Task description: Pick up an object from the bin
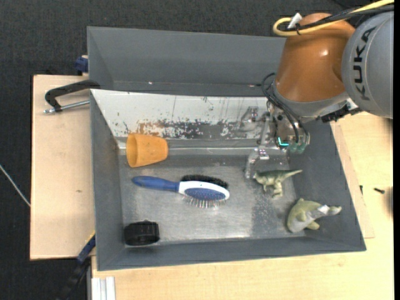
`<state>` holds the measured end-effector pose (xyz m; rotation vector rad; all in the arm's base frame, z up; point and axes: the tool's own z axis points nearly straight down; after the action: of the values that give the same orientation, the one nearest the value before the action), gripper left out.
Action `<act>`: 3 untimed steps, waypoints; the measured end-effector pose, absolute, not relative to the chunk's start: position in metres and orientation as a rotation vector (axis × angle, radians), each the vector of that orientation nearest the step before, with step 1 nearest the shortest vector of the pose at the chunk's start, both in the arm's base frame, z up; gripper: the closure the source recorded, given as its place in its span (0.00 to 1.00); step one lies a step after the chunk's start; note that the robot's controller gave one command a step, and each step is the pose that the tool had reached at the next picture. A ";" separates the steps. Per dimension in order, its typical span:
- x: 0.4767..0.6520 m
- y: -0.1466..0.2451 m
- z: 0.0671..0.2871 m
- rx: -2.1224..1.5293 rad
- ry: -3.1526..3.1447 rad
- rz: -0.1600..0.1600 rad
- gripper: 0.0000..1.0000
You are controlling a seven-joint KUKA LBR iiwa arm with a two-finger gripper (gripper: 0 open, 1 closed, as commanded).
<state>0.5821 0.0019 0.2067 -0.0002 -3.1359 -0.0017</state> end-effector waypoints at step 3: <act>0.524 0.055 0.088 -0.285 -3.131 -0.001 1.00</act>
Offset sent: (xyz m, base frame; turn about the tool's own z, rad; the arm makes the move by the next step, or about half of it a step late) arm -0.0362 0.0146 -0.1367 0.0340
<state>0.5238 0.0550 0.0881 -0.2848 -3.1309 -0.0011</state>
